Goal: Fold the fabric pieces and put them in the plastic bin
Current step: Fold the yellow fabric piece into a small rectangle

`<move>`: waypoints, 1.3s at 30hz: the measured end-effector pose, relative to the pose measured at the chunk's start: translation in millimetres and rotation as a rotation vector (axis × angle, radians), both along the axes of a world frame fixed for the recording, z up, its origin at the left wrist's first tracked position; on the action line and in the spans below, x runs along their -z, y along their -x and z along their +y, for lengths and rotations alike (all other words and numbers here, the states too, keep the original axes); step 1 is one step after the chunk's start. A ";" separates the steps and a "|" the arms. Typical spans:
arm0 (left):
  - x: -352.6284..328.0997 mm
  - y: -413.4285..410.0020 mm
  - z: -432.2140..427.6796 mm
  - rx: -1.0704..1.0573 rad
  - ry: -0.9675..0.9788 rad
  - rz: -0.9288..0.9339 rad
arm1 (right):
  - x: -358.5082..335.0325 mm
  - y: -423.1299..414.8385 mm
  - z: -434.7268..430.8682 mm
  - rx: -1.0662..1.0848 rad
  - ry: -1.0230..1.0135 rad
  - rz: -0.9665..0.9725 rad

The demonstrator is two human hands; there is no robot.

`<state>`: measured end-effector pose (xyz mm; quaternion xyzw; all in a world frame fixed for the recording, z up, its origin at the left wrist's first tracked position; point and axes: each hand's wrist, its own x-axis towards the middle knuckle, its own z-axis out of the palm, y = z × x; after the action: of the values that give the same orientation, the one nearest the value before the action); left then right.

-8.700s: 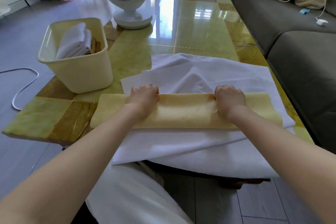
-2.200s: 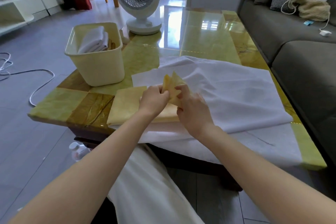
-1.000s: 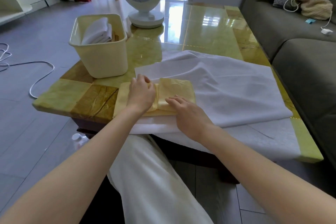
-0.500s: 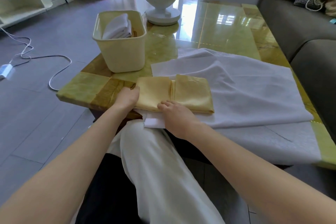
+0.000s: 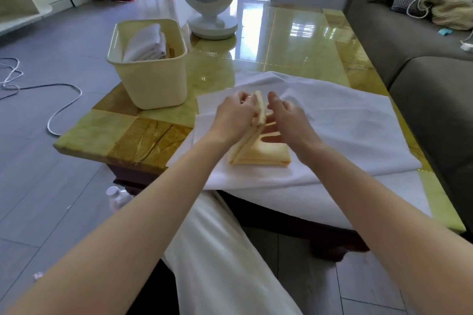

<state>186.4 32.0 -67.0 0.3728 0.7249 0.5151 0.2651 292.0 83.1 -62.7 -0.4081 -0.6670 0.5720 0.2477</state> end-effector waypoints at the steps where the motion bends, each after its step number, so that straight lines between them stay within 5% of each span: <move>1: 2.5 -6.8 4.9 0.033 0.010 -0.001 | 1.9 -6.5 8.2 0.027 -0.001 -0.046; 7: 23.6 -22.8 8.9 0.149 0.042 -0.020 | 29.5 -27.1 32.4 0.054 0.016 -0.245; 13: 47.4 0.5 -15.0 0.249 0.383 0.630 | 37.6 -27.6 36.5 0.069 0.160 -0.141; 24: 59.0 0.7 -21.3 0.135 0.103 0.721 | 51.8 -30.3 41.6 0.122 0.028 -0.275; 32: 70.6 8.8 -20.6 0.307 0.190 0.772 | 49.0 -26.6 38.9 0.087 -0.091 -0.303; 39: 69.7 9.2 -21.1 0.164 0.132 0.780 | 47.7 -15.2 37.0 0.272 -0.258 -0.222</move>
<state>177.2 10.9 -136.6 0.5790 0.7705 0.2645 0.0336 307.1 120.1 -110.3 -0.5198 -0.6966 0.3946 0.2979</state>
